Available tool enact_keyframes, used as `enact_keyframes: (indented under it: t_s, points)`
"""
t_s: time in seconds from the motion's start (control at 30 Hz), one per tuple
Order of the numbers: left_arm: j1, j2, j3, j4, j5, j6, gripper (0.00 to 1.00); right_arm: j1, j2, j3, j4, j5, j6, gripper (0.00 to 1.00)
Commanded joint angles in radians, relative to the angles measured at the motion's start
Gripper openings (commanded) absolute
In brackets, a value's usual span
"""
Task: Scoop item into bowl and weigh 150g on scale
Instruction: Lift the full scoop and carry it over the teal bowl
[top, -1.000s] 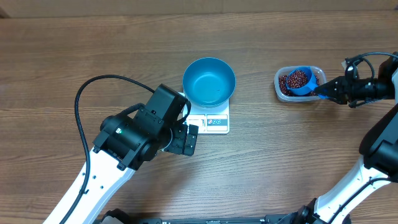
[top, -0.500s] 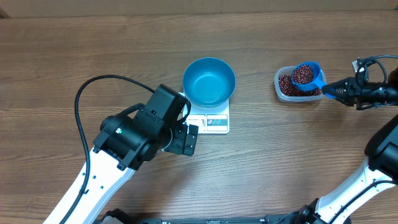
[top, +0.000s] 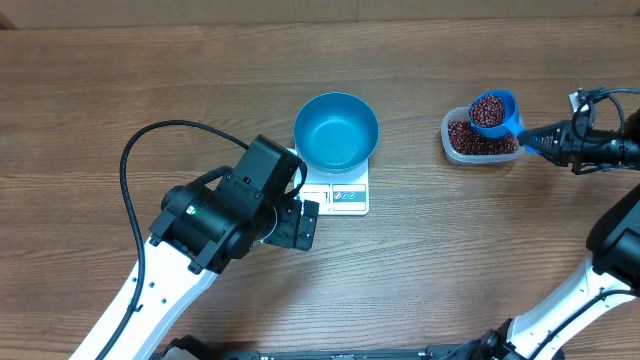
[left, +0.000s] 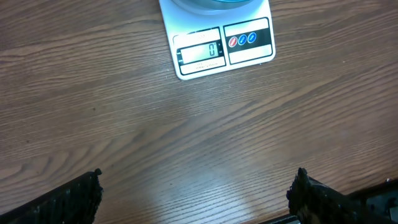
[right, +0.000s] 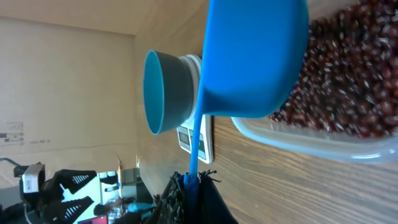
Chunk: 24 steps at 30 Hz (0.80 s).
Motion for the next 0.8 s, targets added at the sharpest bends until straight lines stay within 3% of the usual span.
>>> enact_keyframes:
  t_s: [0.0, 0.47, 0.77]
  points:
    - [-0.004, -0.006, 0.0, 0.001, 0.001, -0.01, 1.0, 0.018, 0.0, -0.005, -0.001, -0.117, -0.061, 0.04]
    - [-0.004, -0.006, 0.0, 0.001, 0.001, -0.01, 0.99, 0.319, 0.0, 0.09, 0.035, -0.262, -0.109, 0.04]
    - [-0.004, -0.006, 0.0, 0.001, 0.001, -0.01, 1.0, 0.56, 0.0, 0.235, 0.271, -0.26, 0.152, 0.04]
